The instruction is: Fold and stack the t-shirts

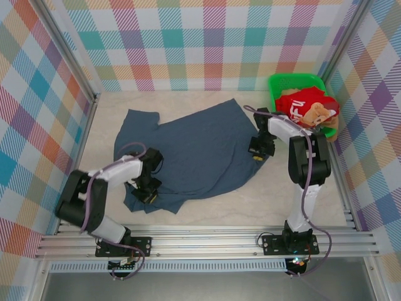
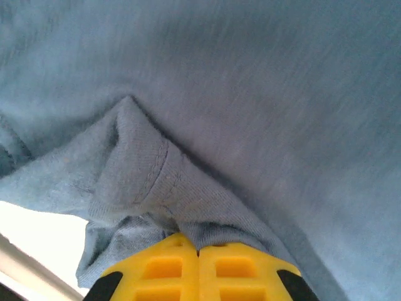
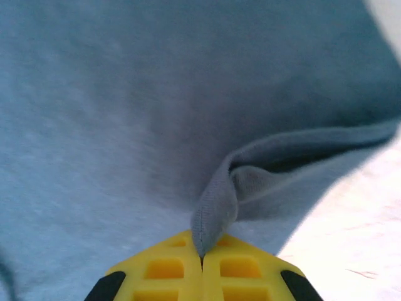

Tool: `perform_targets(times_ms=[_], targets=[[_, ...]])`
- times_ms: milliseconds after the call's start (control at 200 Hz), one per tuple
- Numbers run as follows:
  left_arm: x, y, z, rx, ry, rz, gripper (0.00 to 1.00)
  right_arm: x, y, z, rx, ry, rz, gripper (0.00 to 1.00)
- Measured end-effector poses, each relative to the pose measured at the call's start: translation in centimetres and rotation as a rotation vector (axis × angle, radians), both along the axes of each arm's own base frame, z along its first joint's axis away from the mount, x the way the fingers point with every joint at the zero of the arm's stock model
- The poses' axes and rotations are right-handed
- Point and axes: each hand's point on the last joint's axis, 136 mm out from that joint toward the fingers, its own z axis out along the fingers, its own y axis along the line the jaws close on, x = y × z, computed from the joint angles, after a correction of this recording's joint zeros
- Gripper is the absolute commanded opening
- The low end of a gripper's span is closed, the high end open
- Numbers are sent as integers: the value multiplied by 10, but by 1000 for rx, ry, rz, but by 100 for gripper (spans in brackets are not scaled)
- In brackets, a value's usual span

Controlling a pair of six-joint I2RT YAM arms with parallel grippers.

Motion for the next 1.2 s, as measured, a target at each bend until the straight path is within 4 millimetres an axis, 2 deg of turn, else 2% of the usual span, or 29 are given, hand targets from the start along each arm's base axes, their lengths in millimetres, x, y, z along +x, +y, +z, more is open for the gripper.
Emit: perform_targets(times_ms=[140, 225, 360, 475, 530, 575, 635, 670, 765, 830, 920, 990, 1060, 1200], targets=[[40, 17, 0, 19, 68, 42, 0, 22, 19, -2, 45, 13, 5, 0], [76, 29, 1, 41, 77, 36, 0, 41, 25, -3, 61, 10, -2, 0], [151, 45, 4, 50, 21, 13, 0, 80, 38, -3, 88, -20, -12, 0], [235, 62, 10, 77, -132, -23, 0, 108, 45, -5, 107, -48, -34, 0], [261, 68, 12, 93, -196, -38, 0, 115, 48, -3, 113, -58, -45, 0], [270, 71, 14, 106, -224, -50, 0, 115, 48, -2, 111, -58, -51, 0], [265, 73, 14, 120, -227, -60, 0, 108, 49, 0, 111, -52, -54, 0], [255, 74, 14, 119, -219, -61, 0, 99, 48, 1, 109, -42, -59, 0], [201, 71, 22, 98, -174, -47, 0, 68, 45, 8, 103, -7, -67, 0], [162, 66, 38, 74, -166, -35, 0, 50, 43, 18, 103, -5, -62, 0], [126, 55, 67, 35, -220, -31, 0, 36, 40, 31, 102, -21, -57, 0], [102, 47, 80, 0, -254, -27, 0, 32, 39, 36, 100, -36, -50, 0], [76, 41, 81, -33, -251, -25, 0, 30, 37, 32, 93, -35, -47, 0], [25, 34, 62, -68, -168, -9, 0, 17, 29, 14, 56, 3, -34, 0]])
